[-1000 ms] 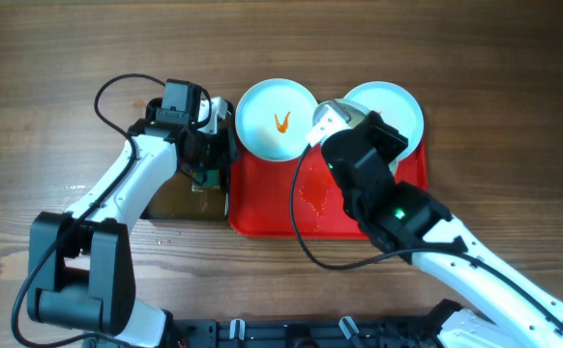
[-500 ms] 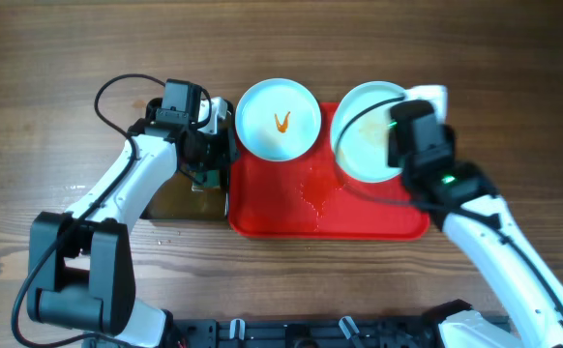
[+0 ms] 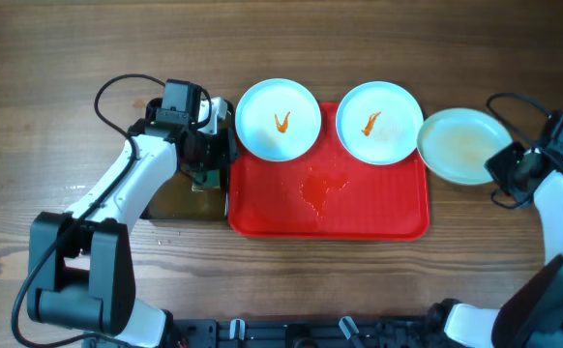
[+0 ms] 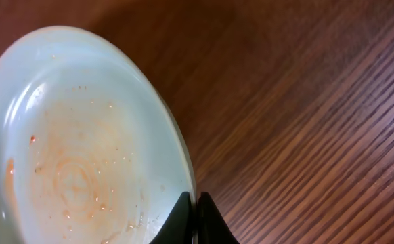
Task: Clean dirty plates on tray and stack at the side
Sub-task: 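Lift the cleaned plate and place it on the table right of the tray, then pull the left plate toward the tray front with the right gripper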
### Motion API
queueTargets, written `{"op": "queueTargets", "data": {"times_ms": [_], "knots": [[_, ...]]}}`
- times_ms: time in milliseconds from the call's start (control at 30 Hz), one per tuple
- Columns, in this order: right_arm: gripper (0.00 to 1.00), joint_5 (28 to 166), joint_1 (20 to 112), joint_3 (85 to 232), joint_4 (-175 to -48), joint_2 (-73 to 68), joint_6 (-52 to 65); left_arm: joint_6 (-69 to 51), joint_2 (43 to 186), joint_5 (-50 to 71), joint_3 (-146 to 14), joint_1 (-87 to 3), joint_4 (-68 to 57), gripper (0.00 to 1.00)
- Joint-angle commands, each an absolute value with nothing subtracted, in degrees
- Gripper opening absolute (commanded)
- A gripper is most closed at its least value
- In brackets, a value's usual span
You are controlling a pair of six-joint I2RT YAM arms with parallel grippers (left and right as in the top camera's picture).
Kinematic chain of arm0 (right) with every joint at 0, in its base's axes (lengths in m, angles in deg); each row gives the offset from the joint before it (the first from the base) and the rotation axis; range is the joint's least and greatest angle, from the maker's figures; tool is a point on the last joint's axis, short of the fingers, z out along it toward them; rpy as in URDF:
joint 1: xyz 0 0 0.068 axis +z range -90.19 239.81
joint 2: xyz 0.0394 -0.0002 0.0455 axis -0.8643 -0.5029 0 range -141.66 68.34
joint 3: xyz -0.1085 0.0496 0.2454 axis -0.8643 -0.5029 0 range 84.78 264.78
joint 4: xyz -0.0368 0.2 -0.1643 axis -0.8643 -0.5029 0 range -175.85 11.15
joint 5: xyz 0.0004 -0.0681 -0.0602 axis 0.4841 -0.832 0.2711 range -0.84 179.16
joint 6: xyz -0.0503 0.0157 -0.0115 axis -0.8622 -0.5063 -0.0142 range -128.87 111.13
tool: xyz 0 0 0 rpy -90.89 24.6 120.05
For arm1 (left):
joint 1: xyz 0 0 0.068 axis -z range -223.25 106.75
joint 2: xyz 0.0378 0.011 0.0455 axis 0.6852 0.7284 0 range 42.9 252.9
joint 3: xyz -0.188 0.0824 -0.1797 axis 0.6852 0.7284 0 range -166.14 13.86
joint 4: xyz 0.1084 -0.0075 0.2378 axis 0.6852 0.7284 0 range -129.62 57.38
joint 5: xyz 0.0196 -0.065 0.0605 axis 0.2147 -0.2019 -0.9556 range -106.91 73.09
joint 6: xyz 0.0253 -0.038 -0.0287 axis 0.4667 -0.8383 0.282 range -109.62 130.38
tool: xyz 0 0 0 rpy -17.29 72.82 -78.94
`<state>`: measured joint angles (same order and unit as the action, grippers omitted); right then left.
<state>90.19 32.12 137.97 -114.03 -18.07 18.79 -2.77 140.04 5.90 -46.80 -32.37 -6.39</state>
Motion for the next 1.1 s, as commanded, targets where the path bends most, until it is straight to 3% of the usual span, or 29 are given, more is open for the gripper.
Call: {"op": "queueTargets", "data": {"times_ms": [0,67,100,200,433,667,1067], "knots": [[0.09,92.29,31.75,138.87,-112.94,-20.6,19.29,-2.64,138.8,5.16,-47.28,-32.07,-6.39,0.08],[0.45,96.07,31.75,138.89,-111.37,-20.58,16.08,-2.64,138.8,4.39,-47.28,-32.07,-6.39,0.09],[0.51,100.38,31.77,138.89,-110.54,-20.58,13.81,-2.64,138.8,4.19,-47.28,-32.07,-6.39,0.11],[0.57,112.23,32.47,138.89,-109.49,-19.97,8.52,-2.64,138.8,3.19,-47.28,-32.09,-6.41,0.2],[0.57,116.6,51.86,138.89,-106.99,-16.93,1.5,-2.71,138.8,-1.79,-47.28,-34.17,-6.17,0.29],[0.57,104.6,72.84,138.89,-99.32,-18.85,11.71,-2.71,138.8,-7.63,-47.28,-35.43,-4.97,0.35],[0.56,97.69,85.02,138.89,-83.72,-35.62,30.05,-2.71,138.8,-8.02,-47.28,-35.43,-4.64,0.37]]}}
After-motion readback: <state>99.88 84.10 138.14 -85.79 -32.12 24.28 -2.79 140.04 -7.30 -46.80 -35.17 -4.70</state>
